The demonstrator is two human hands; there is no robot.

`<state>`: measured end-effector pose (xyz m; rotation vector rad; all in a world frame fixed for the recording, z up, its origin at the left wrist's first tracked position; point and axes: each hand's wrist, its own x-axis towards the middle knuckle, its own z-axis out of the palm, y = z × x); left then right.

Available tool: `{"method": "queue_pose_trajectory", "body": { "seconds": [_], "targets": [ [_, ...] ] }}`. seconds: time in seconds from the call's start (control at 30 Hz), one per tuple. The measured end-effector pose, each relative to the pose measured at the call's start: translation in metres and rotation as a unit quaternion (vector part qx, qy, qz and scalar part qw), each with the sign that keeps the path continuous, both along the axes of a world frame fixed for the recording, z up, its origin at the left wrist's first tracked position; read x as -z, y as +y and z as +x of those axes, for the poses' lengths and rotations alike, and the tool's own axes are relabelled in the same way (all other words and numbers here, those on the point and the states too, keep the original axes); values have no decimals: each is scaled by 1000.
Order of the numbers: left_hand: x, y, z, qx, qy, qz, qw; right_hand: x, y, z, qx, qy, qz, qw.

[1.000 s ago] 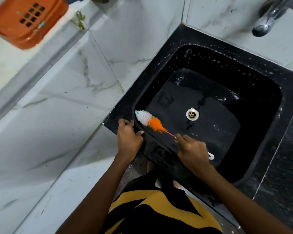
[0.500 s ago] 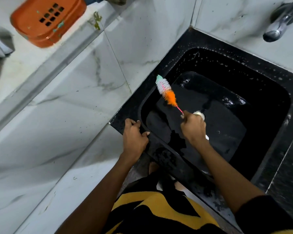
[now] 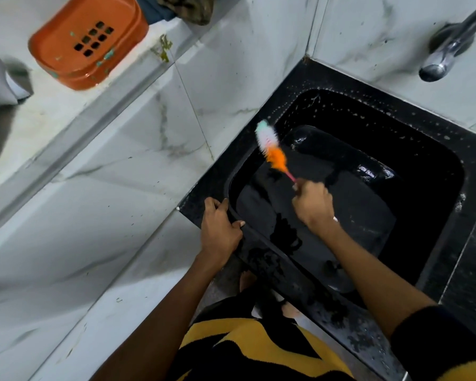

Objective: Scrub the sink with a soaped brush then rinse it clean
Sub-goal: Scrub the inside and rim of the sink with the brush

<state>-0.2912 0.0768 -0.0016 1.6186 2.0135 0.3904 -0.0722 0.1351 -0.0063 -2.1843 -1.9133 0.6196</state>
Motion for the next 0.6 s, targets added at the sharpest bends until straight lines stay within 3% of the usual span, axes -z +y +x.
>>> {"method": "queue_pose_trajectory", "body": {
  "seconds": [0.07, 0.13, 0.27, 0.33, 0.47, 0.6],
  "targets": [
    [0, 0, 0, -1, -3, 2, 1000, 4, -33, -9, -100, -24, -12, 995],
    [0, 0, 0, 2, -1, 4, 1000, 2, -35, -6, -121, -29, -8, 992],
    [-1, 1, -1, 11, 5, -5, 1000, -8, 35, 20, 94, 3, -18, 995],
    [-2, 2, -2, 19, 9, -11, 1000, -13, 62, 27, 140, 24, -22, 990],
    [0, 3, -4, 14, 4, -17, 1000, -16, 26, 4, 44, -4, -42, 998],
    [-2, 3, -3, 5, -7, -23, 1000, -8, -67, -4, -144, -35, -98, 984]
  ]
}}
